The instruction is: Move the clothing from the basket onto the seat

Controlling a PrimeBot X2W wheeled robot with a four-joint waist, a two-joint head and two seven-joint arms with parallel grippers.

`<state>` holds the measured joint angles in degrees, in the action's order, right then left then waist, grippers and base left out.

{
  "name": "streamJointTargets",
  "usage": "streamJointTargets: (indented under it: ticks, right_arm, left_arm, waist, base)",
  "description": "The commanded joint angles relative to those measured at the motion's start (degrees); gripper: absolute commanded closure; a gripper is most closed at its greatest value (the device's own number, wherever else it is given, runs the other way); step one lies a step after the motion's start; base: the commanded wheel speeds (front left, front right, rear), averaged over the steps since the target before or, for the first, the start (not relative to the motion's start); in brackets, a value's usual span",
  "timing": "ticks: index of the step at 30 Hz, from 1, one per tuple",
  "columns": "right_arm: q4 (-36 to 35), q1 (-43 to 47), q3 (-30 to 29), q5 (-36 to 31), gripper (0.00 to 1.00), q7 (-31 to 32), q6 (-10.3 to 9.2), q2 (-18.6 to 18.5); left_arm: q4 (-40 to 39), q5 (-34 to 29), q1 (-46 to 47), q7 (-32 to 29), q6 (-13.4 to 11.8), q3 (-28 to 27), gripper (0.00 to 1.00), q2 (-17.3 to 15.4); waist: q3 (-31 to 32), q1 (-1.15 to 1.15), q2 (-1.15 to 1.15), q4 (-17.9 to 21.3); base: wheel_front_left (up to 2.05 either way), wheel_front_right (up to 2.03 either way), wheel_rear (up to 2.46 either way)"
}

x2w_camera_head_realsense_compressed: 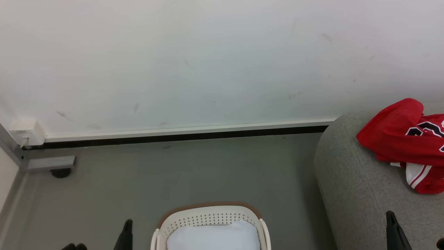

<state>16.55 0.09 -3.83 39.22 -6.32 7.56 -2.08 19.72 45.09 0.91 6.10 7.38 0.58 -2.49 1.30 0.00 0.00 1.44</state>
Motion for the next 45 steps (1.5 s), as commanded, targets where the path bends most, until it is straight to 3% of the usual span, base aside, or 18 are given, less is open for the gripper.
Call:
streamJointTargets:
  ticks: [1,45]
  right_arm:
    - [-1.0,-1.6,-0.3,2.7,1.0,0.7,-0.04,-0.6]
    - [-2.0,-4.6,-1.8,32.3,1.0,7.9,-0.08,-0.9]
  left_arm:
    - [-1.0,2.7,1.4,-0.5,0.1,-0.5,1.0,-0.3]
    - [-3.9,28.8,4.0,-7.7,0.1,-4.5,1.0,-0.5]
  waist:
    - [0.0,0.0,0.0,0.0]
    - [-0.7,0.0,0.0,-0.7]
  base:
    - [0.0,0.0,0.0]
    - [0.0,0.0,0.0]
